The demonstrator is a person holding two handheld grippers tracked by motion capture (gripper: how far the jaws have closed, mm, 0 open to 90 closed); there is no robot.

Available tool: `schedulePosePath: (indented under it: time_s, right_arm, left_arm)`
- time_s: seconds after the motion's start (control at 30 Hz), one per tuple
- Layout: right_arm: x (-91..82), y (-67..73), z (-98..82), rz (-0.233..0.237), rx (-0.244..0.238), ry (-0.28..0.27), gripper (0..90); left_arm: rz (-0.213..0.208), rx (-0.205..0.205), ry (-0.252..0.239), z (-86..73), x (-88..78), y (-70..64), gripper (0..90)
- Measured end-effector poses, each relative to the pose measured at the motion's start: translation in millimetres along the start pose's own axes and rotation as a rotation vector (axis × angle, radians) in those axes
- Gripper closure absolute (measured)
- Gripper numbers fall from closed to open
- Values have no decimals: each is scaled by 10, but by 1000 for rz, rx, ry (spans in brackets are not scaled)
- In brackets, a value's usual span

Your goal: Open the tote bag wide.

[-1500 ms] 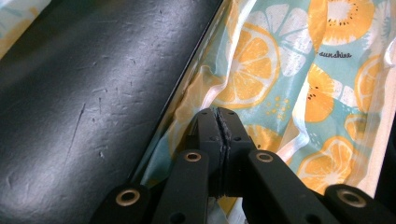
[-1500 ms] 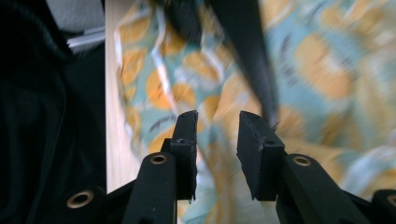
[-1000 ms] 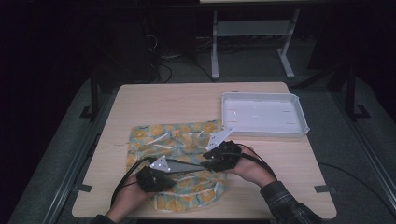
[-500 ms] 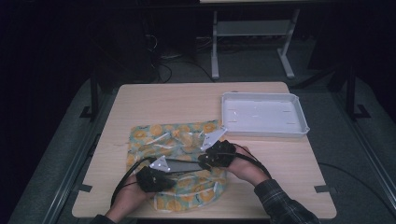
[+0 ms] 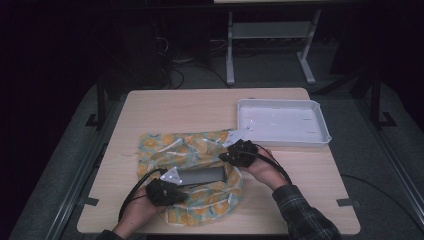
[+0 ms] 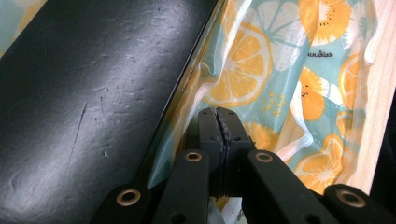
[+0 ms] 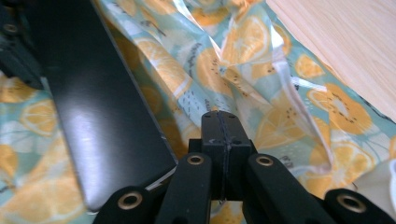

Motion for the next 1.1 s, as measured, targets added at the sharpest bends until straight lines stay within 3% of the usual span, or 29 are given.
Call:
schedulePosePath:
  time_s: [0.37, 0.63, 0.9, 0.97, 1.1]
  right_arm:
    - [199, -239, -145, -17, 64, 55, 897]
    - [343, -297, -257, -8, 82, 111, 897]
    - [351, -297, -272, -7, 94, 107, 897]
    - [351, -288, -268, -11, 92, 112, 897]
    - [353, -286, -268, -14, 91, 110, 897]
  left_arm:
    - [-8, -8, 0, -8, -2, -1, 892]
    - [-5, -9, -1, -8, -2, -9, 892]
    - [-18, -5, 3, -7, -15, -15, 871]
    - [-23, 1, -11, -1, -73, -18, 851]
    - [-28, -25, -98, 4, -255, -44, 803]
Point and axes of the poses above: each handheld gripper's, and its own axes: x roughly forward along the jaws, z roughly out of its top, y roughly to its left, the point moved 1 cm from there along x, roughly forward along the jaws, and after that the axes turned 5 degrees about z, right-handed, at the moved point
